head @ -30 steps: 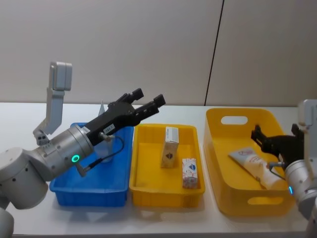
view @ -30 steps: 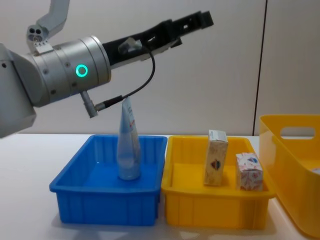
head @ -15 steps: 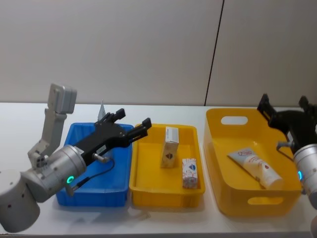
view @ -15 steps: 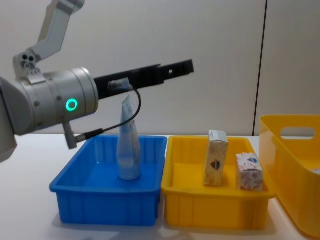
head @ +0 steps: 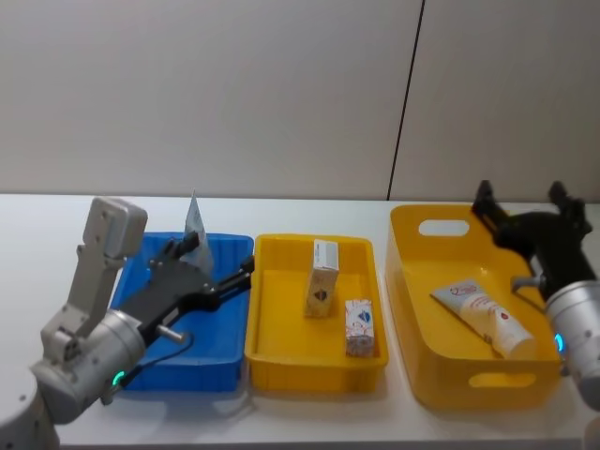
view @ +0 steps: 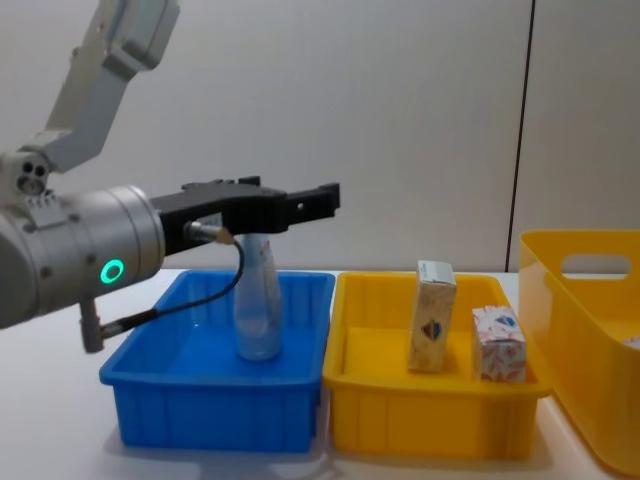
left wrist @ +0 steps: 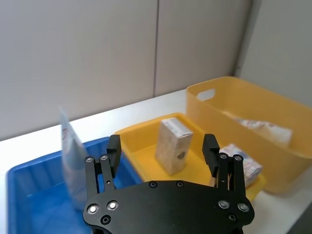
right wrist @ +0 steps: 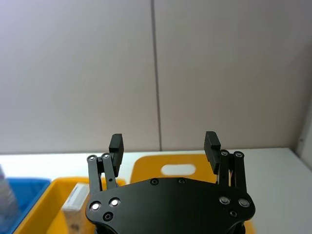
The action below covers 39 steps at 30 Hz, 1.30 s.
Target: Bimanual collaborative sorting of washing and personal care products
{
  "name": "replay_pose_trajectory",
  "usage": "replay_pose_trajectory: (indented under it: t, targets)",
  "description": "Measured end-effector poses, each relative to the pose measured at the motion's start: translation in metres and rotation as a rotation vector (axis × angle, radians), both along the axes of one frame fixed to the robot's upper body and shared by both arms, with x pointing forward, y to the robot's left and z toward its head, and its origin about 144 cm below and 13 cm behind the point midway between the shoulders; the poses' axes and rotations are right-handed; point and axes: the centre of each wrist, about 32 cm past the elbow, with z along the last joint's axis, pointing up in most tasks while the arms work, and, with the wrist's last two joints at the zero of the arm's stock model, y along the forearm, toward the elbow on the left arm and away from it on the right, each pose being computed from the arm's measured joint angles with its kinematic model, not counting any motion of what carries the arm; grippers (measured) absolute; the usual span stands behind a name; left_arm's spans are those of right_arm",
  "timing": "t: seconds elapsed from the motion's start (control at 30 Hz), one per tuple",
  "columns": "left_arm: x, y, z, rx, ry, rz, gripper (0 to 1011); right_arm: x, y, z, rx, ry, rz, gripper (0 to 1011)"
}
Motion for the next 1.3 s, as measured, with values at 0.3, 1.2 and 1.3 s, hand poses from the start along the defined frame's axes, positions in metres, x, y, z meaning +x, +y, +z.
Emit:
replay_pose_trajectory:
  t: [0.3, 1.2, 1.3]
  targets:
    - [-0.02, 0.002, -0.01, 0.094, -0.052, 0.111, 1002, -0.011, 0.006, -0.028, -0.04, 0.045, 0.123, 1003]
    - [-0.045, 0.004, -0.02, 0.198, -0.135, 0.238, 1001, -0.032, 0.012, -0.067, -0.081, 0.118, 0.288, 1003]
    - [-0.045, 0.004, -0.02, 0.198, -0.135, 0.238, 1001, -0.032, 0.012, -0.067, -0.081, 0.118, 0.288, 1003]
